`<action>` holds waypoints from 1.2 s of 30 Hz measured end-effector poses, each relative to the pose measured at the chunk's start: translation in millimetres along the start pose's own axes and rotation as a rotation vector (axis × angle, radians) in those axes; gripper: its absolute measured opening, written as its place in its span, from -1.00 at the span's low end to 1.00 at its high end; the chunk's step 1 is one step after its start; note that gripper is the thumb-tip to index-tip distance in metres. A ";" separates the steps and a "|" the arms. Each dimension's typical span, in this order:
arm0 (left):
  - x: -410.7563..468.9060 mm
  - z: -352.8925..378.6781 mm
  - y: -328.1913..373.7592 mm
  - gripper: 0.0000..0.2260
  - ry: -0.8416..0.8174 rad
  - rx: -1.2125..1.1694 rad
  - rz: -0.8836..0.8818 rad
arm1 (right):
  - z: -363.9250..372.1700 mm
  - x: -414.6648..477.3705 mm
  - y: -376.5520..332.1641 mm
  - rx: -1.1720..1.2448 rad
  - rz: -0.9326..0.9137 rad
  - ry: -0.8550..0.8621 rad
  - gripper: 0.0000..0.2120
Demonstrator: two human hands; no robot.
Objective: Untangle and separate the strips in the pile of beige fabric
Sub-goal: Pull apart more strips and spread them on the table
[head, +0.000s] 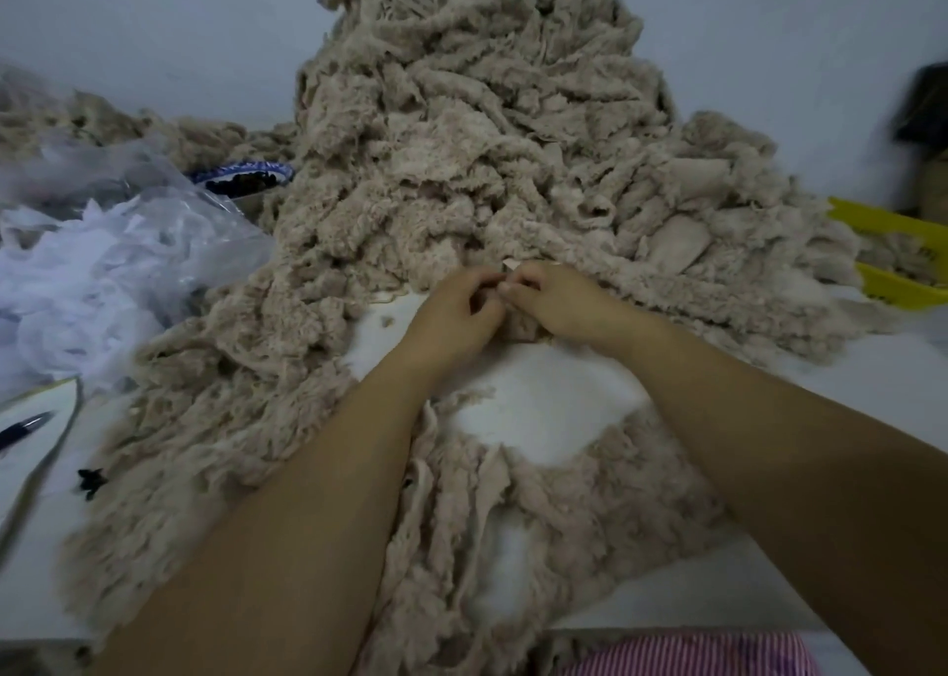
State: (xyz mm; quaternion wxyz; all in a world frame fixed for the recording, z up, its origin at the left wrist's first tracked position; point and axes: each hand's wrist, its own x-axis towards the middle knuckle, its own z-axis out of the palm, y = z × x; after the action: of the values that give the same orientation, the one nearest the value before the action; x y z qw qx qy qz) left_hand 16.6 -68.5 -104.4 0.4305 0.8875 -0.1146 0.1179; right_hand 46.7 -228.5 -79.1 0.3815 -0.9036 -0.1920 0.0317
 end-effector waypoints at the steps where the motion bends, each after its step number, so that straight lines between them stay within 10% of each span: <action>1: -1.2 1.1 -0.2 -0.74 -0.053 0.063 0.029 | -1.2 -3.7 -2.2 -0.042 -0.009 -0.029 -0.80; 10: -12.7 -2.5 7.4 -0.83 -0.023 0.114 -0.122 | -26.0 -98.3 6.7 -0.282 -0.182 -0.145 -0.36; 15: -20.1 -0.5 20.1 -0.76 0.001 0.084 -0.117 | -0.5 -100.0 14.2 -0.600 -0.342 -0.001 -0.50; 19: -39.7 -4.8 39.4 -0.45 -0.020 -0.228 -0.234 | -23.3 -64.2 7.2 -0.142 0.104 0.322 -0.43; 25: -52.9 -8.1 42.5 -0.66 -0.312 -0.199 -0.118 | -44.9 -30.9 -32.9 -0.041 0.064 0.263 -0.39; 36: -38.4 -22.7 27.8 -0.75 0.384 0.055 -0.158 | -48.6 -40.6 -27.0 -0.481 0.051 -0.193 -0.59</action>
State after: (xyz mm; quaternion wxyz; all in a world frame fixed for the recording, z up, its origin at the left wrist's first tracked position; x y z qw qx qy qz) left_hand -30.8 -63.4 -82.1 0.4279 0.8664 0.0425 0.2538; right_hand 10.3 -259.3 -29.4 0.1349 -0.9657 -0.2066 0.0807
